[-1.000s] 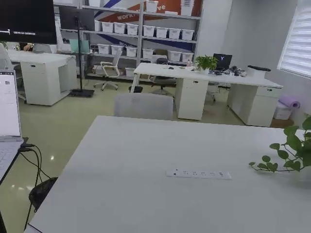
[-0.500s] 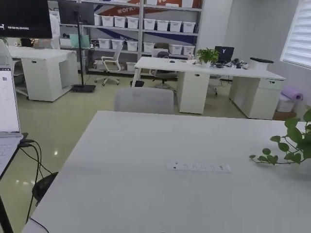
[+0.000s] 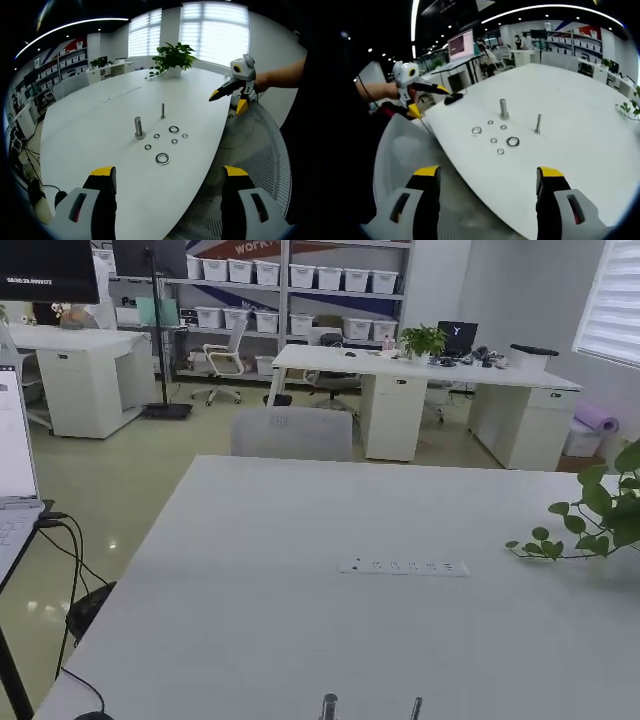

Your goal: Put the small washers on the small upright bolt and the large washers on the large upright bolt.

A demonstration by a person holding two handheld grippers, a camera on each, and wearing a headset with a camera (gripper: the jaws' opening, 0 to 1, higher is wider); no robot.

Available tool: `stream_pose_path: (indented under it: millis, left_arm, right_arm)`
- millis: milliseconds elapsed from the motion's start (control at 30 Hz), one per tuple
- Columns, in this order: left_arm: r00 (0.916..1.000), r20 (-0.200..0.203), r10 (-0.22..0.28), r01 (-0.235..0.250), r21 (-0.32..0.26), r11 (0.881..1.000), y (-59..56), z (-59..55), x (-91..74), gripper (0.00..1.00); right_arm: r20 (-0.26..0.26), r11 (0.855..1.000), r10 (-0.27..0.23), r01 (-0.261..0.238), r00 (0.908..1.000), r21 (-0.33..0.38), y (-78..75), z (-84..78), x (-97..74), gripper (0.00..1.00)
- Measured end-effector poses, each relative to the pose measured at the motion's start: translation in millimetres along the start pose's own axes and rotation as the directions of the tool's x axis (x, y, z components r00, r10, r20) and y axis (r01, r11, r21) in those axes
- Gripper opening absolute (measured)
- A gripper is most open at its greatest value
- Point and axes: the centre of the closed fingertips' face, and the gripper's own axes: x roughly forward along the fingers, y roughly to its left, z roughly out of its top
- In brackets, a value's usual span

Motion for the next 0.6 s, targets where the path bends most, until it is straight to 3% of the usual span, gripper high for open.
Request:
stream_pose_path:
  millis: [300,600]
  left_arm:
    - [0.9998,0.014,-0.012,0.011,0.021,1.000,-3.9,3.9,4.8,0.86]
    - [1.0000,-0.005,-0.005,0.005,0.015,1.000,-0.8,1.2,9.5,0.89]
  right_arm:
    - [-0.027,0.999,0.025,-0.026,0.9993,-0.025,-1.8,7.1,10.8,0.79]
    - [-0.040,0.996,0.044,-0.047,0.9982,-0.070,-8.3,26.6,22.6,0.77]
